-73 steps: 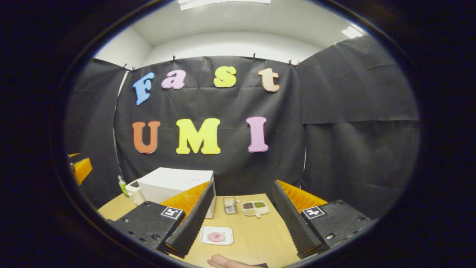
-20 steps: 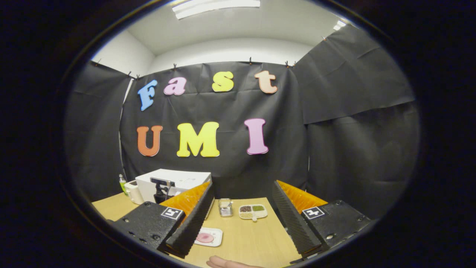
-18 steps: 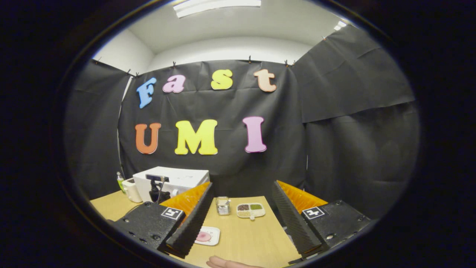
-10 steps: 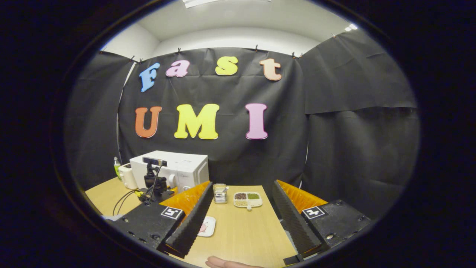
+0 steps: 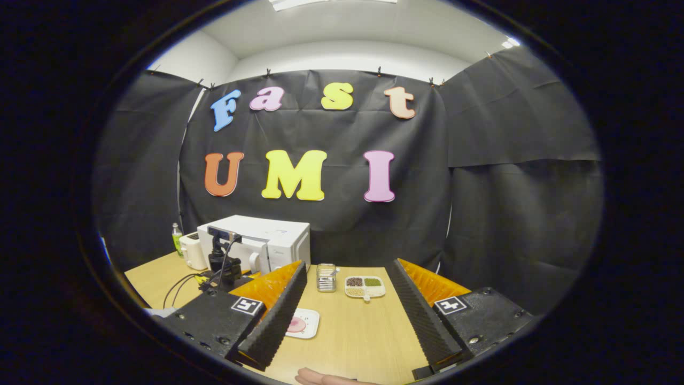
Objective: Open the microwave oven with the left hand, put the food in, and close the microwave oven.
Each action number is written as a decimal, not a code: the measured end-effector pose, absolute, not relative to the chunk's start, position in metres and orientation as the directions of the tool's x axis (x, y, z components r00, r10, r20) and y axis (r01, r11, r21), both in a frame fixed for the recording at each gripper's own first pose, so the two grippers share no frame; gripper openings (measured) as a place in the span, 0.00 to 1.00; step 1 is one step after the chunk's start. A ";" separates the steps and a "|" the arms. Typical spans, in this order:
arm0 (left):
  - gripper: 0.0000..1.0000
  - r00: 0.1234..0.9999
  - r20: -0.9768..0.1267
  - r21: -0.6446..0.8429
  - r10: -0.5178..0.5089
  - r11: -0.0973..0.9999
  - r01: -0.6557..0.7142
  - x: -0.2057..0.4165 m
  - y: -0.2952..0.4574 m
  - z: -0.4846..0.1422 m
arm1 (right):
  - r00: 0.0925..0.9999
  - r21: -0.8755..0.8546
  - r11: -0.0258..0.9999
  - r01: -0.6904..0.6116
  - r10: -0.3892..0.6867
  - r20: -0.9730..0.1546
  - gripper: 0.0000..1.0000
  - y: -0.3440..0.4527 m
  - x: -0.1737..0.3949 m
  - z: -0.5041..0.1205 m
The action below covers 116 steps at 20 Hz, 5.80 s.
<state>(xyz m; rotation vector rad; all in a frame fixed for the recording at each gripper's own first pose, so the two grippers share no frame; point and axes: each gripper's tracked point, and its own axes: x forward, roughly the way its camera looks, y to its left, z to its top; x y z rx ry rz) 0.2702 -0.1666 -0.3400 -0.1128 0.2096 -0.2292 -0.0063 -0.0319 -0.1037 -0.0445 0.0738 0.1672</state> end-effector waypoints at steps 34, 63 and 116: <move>0.92 0.978 -0.195 -0.053 0.073 0.995 -0.085 -0.035 0.157 -0.297 | 0.953 -0.087 0.958 -0.274 0.257 -0.163 1.00 0.071 -0.027 -0.134; 0.92 0.993 0.084 -0.118 0.086 0.990 -0.076 -0.029 0.077 -0.102 | 0.249 0.323 0.914 -0.244 0.382 -0.890 0.71 0.076 0.166 -0.435; 0.92 0.997 0.002 -0.097 0.083 0.992 -0.083 -0.092 0.142 -0.159 | 0.554 0.778 0.545 0.313 0.561 -0.615 0.04 0.287 0.171 -0.371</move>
